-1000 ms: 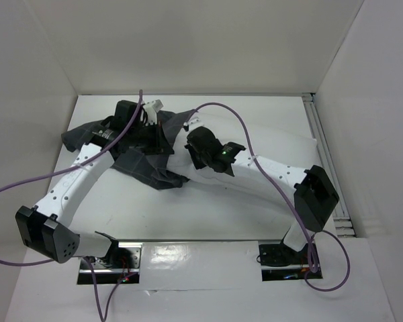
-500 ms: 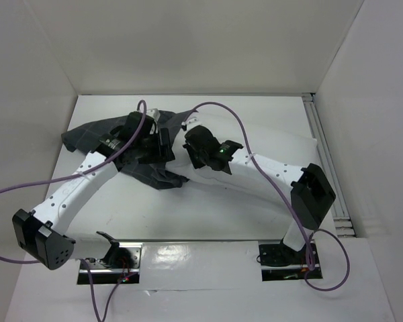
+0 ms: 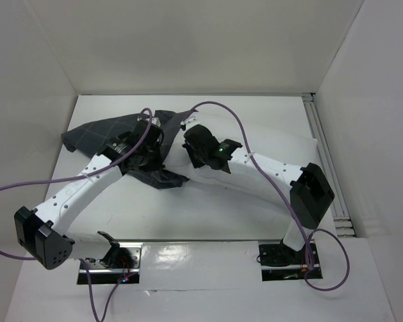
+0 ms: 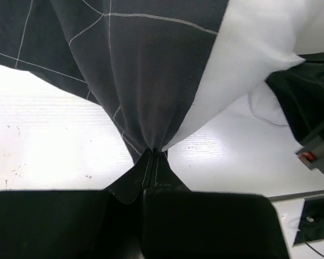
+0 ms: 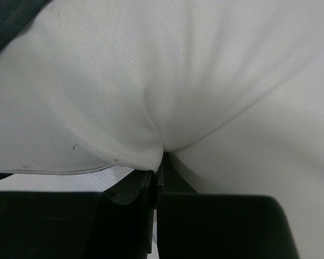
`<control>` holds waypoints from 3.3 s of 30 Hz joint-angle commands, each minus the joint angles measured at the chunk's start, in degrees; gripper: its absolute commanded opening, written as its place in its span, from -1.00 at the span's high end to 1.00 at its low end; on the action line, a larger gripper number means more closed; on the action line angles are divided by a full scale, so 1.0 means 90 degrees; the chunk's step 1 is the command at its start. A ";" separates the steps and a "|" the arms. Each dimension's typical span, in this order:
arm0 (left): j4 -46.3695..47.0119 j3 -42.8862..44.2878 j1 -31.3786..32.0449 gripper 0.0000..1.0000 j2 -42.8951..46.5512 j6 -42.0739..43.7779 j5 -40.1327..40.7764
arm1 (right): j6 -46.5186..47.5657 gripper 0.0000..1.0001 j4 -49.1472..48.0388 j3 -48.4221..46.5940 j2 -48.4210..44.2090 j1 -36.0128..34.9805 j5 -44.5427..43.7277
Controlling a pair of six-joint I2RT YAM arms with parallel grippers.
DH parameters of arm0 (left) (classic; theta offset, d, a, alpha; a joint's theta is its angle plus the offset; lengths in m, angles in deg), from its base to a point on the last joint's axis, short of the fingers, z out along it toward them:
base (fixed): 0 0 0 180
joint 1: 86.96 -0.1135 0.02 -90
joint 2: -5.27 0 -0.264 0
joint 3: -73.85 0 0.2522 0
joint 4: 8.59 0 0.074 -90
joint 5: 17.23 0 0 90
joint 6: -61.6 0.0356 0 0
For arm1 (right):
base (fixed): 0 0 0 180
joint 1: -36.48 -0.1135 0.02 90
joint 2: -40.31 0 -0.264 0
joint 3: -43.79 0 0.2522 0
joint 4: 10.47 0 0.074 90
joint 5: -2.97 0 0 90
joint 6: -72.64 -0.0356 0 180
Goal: Put the pillow into the pillowcase
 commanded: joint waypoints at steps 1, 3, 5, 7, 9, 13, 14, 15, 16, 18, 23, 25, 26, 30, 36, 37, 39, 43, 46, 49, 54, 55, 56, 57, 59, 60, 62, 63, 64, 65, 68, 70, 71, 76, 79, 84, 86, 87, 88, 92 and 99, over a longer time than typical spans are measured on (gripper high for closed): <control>-0.0230 0.0555 0.0018 1.00 0.0131 0.0021 -0.0179 | 0.0085 1.00 0.0253 -0.0290 0.0139 0.0033 -0.0373; -0.0230 0.0944 0.0018 1.00 0.0131 0.0246 -0.0619 | 0.0153 1.00 0.0253 -0.0407 0.0139 0.0033 -0.0491; -0.0590 0.1228 0.0018 1.00 -0.0015 0.0247 -0.1136 | 0.0231 1.00 0.0253 -0.0651 0.0333 0.0091 -0.0627; -0.0757 0.1405 0.0018 1.00 -0.0083 0.0412 -0.1441 | 0.0290 1.00 0.0311 -0.0856 0.0451 0.0257 -0.0560; -0.0757 0.1406 0.0018 1.00 0.0003 0.0413 -0.1618 | 0.0377 1.00 0.0253 -0.1110 0.0539 0.0423 -0.0501; -0.0757 0.1824 -0.0118 1.00 0.0151 0.0471 -0.1920 | 0.0495 1.00 0.0253 -0.1404 0.0813 0.0551 -0.0315; -0.0757 0.1942 -0.0119 1.00 0.0151 0.0539 -0.2046 | 0.0495 1.00 0.0195 -0.1404 0.0880 0.0551 -0.0170; -0.0690 0.2068 -0.0196 1.00 0.0093 0.0540 -0.2106 | 0.0495 1.00 0.0194 -0.1317 0.0881 0.0551 -0.0063; -0.0689 0.2331 -0.0197 1.00 -0.0014 0.0540 -0.2106 | 0.0495 1.00 0.0117 -0.1210 0.0881 0.0483 -0.0061; -0.0621 0.2635 -0.0255 1.00 -0.0161 0.0618 -0.2291 | 0.0330 1.00 -0.0059 -0.0732 0.0726 0.0318 0.0017; -0.0153 0.3085 -0.0401 1.00 -0.0698 0.0618 -0.2691 | 0.0008 1.00 -0.0275 0.0293 -0.0064 -0.0122 0.0377; -0.0016 0.3231 -0.0499 1.00 -0.0874 0.0618 -0.2847 | -0.0157 1.00 -0.0090 0.0353 -0.0290 -0.0240 0.0378; 0.0053 0.3357 -0.0577 1.00 -0.0971 0.0618 -0.2848 | -0.0217 1.00 -0.0031 0.0354 -0.0416 -0.0317 0.0272; 0.0210 0.3583 -0.0938 1.00 -0.1479 0.0618 -0.3404 | -0.0510 1.00 0.0174 0.0733 -0.1313 -0.0630 -0.0012; 0.0766 0.2911 -0.0774 1.00 -0.1539 0.0452 -0.4771 | -0.0793 1.00 -0.1493 0.2187 -0.2058 -0.0757 0.0173; 0.0766 0.2823 -0.0831 0.93 -0.1481 0.0529 -0.4840 | -0.0852 1.00 -0.1718 0.2654 -0.2203 -0.0758 0.0173; 0.0611 0.2676 -0.1016 0.41 -0.1180 0.0704 -0.4675 | -0.0970 1.00 -0.2139 0.3028 -0.2331 -0.0758 0.0173; 0.0444 0.2558 -0.1640 -0.49 -0.0914 0.0939 -0.4206 | -0.1058 1.00 -0.2404 0.3537 -0.2624 -0.0758 0.0232; 0.0444 0.2888 -0.1808 0.40 -0.1147 0.0998 -0.3758 | -0.0999 1.00 -0.2277 0.3537 -0.2625 -0.0758 0.0232; 0.0279 0.3560 -0.1886 -0.15 -0.1956 0.1213 -0.3279 | -0.0873 1.00 -0.2218 0.3460 -0.2625 -0.0816 0.0232; 0.0102 0.4218 -0.1720 -0.37 -0.3100 0.1389 -0.2411 | -0.0814 1.00 -0.2160 0.3255 -0.2488 -0.0874 0.0232; 0.0102 0.4218 -0.1604 -0.40 -0.3372 0.1447 -0.2332 | -0.0813 1.00 -0.2160 0.3254 -0.2488 -0.0875 0.0232; 0.0025 0.4402 -0.1545 -0.43 -0.3529 0.1448 -0.2273 | -0.0813 1.00 -0.2160 0.3254 -0.2488 -0.0875 0.0174; 0.0024 0.4462 -0.1467 -0.43 -0.3676 0.1448 -0.2272 | -0.0813 1.00 -0.2160 0.3254 -0.2488 -0.0875 0.0173; -0.0053 0.4540 -0.1379 -0.43 -0.4057 0.1448 -0.2067 | -0.0813 1.00 -0.2160 0.3254 -0.2420 -0.0875 0.0173; -0.0054 0.4598 -0.1301 -0.43 -0.4155 0.1506 -0.1970 | -0.0813 1.00 -0.2160 0.3186 -0.2420 -0.0875 0.0173; -0.0054 0.4657 -0.1223 -0.36 -0.4312 0.1506 -0.1814 | -0.0813 1.00 -0.2160 0.3186 -0.2420 -0.0875 0.0173; -0.0054 0.4658 -0.1145 -0.30 -0.4380 0.1506 -0.1745 | -0.0813 1.00 -0.2160 0.3186 -0.2362 -0.0933 0.0173; -0.0054 0.4658 -0.1144 -0.04 -0.4381 0.1506 -0.1667 | -0.0813 1.00 -0.2102 0.3186 -0.2361 -0.0933 0.0173; 0.0023 0.4658 -0.1144 0.13 -0.4381 0.1506 -0.1667 | -0.0813 1.00 -0.2101 0.3186 -0.2361 -0.0933 0.0173; 0.0024 0.4823 -0.1085 0.82 -0.4439 0.1448 -0.1676 | -0.0813 1.00 -0.2101 0.3186 -0.2303 -0.0933 0.0173; 0.0024 0.5027 -0.1085 0.95 -0.4439 0.1448 -0.1734 | -0.0755 1.00 -0.2101 0.3127 -0.2235 -0.0933 0.0232; 0.0024 0.5106 -0.1018 0.95 -0.4439 0.1448 -0.1822 | -0.0755 1.00 -0.2101 0.3050 -0.2234 -0.1001 0.0232; -0.0035 0.5887 -0.0803 1.00 -0.4439 0.1448 -0.2389 | -0.0696 1.00 -0.2227 0.2815 -0.2040 -0.1138 0.0164; -0.0035 0.6083 -0.0802 0.77 -0.4439 0.1380 -0.2604 | -0.0696 1.00 -0.2228 0.2678 -0.1883 -0.1139 0.0105; -0.0035 0.6083 -0.0802 0.70 -0.4303 0.1379 -0.2331 | -0.0696 1.00 -0.2228 0.2834 -0.1950 -0.1197 0.0105; -0.0093 0.6083 -0.0802 0.73 -0.4448 0.1379 -0.2331 | -0.0696 1.00 -0.2228 0.2893 -0.2019 -0.1197 0.0105; -0.0093 0.6083 -0.0802 0.68 -0.4449 0.1379 -0.2331 | -0.0696 1.00 -0.2160 0.2893 -0.2019 -0.1197 0.0105; -0.0093 0.6083 -0.0802 0.59 -0.4526 0.1437 -0.2263 | -0.0696 1.00 -0.2160 0.2893 -0.2019 -0.1197 0.0037; -0.0093 0.6083 -0.0802 0.26 -0.4732 0.1438 -0.2204 | -0.0696 1.00 -0.2101 0.2961 -0.2136 -0.1197 -0.0022; -0.0239 0.6346 -0.0802 1.00 -0.5133 0.1429 -0.1804 | -0.0638 1.00 -0.2160 0.3030 -0.2342 -0.1197 -0.0022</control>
